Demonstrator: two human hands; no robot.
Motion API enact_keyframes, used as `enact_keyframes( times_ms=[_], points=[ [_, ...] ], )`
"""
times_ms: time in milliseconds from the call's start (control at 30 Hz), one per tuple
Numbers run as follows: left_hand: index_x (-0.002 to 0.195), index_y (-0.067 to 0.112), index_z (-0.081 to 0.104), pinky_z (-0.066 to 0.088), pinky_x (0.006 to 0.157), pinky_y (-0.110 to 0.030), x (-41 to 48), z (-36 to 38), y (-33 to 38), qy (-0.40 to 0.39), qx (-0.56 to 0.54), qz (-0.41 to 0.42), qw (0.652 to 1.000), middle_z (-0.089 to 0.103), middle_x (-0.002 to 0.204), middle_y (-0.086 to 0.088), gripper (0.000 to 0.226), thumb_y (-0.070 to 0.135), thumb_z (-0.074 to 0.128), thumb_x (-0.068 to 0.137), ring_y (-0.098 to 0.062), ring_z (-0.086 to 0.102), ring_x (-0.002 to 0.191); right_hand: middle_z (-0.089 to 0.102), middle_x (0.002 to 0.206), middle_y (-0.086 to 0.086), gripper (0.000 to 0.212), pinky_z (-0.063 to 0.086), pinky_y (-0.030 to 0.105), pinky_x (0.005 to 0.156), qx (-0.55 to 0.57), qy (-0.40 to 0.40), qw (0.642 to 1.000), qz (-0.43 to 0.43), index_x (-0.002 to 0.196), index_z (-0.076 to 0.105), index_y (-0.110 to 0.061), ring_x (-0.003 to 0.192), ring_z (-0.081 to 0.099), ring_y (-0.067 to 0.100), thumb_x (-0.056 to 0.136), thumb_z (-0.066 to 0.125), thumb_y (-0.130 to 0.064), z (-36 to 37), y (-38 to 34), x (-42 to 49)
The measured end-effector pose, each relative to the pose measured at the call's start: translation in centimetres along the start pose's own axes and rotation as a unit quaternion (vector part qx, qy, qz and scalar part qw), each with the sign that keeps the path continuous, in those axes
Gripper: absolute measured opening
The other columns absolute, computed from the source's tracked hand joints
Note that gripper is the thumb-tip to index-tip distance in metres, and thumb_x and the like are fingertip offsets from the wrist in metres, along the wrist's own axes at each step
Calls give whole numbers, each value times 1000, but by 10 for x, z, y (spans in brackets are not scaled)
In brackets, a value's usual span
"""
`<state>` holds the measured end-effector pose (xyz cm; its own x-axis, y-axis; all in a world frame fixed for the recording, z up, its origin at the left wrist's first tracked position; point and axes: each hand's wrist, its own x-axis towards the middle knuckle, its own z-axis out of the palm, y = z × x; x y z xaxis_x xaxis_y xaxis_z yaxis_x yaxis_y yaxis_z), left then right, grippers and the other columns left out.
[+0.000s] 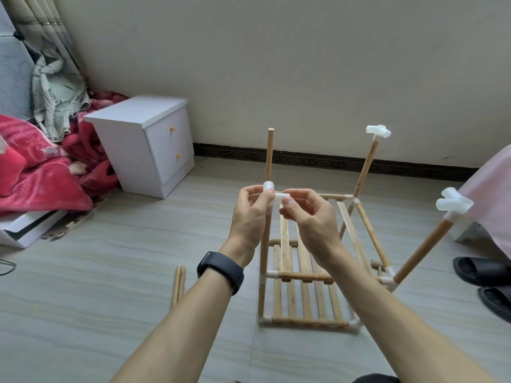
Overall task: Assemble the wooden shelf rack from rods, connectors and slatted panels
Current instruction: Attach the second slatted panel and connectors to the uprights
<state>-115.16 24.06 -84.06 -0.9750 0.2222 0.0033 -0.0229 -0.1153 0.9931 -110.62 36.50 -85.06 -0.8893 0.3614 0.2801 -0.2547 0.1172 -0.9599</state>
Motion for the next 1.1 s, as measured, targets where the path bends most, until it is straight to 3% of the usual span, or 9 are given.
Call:
enact_keyframes(
  times_ms=[233,367,467,567,633,700,833,967,1100],
  points=[
    [119,25,59,43,72,-20,-1,-3,3,-11,8,-9,1000,67,113,6,33,46,64,94,-6,64,100,74,99,2,15,61,31,82,-17,7,1000,-22,109,70,-14,94,72,18,96,68,-23,-4,8,0],
    [121,29,60,51,91,-35,-1,-10,-3,-28,-4,-17,999,69,117,2,53,65,66,83,-15,66,109,66,117,-11,40,53,25,90,-145,-1,989,21,122,60,-32,111,64,10,89,59,-54,-13,57,-22],
    [120,30,64,49,94,-40,3,-20,-10,-40,13,-29,999,73,111,4,60,73,53,81,-15,67,107,40,155,-3,73,25,52,117,-460,-75,877,117,146,40,-42,146,32,23,84,46,-79,-7,117,-44],
    [115,29,69,49,91,-39,9,-33,-25,-18,30,-70,997,75,107,4,52,68,41,95,-17,67,105,12,169,8,106,-6,62,118,-535,-143,816,166,150,34,-43,156,3,32,64,21,-103,22,155,-51],
    [116,26,66,48,87,-37,16,-40,-44,0,94,-88,992,71,110,3,41,55,41,101,-19,64,108,15,167,15,112,-6,60,117,-551,-127,805,179,138,51,-35,154,11,36,60,12,-106,41,167,-46],
    [120,24,62,46,88,-33,24,-48,-68,-4,179,-96,979,65,117,5,31,44,45,103,-18,59,115,28,160,22,86,9,54,115,-566,-83,803,168,110,64,-29,144,31,38,74,25,-96,50,170,-41],
    [144,28,46,37,110,-36,39,-63,-113,-65,443,-48,893,47,146,1,43,25,45,102,-19,40,136,39,151,20,30,13,46,115,-517,-38,847,121,83,60,-26,143,33,33,80,55,-56,37,179,-39],
    [154,33,30,29,117,-42,51,-60,-135,-134,635,44,760,25,163,-2,55,26,46,101,-23,25,147,39,153,15,26,8,41,120,-494,-124,858,70,85,65,-26,150,25,22,77,65,-51,-11,174,-50],
    [155,44,19,14,122,-51,57,-46,-156,-211,718,98,656,8,169,1,61,38,47,101,-22,5,155,61,132,13,20,24,56,118,-438,-170,882,-37,70,63,-24,136,49,30,77,74,-39,-64,165,-72]
  ],
)
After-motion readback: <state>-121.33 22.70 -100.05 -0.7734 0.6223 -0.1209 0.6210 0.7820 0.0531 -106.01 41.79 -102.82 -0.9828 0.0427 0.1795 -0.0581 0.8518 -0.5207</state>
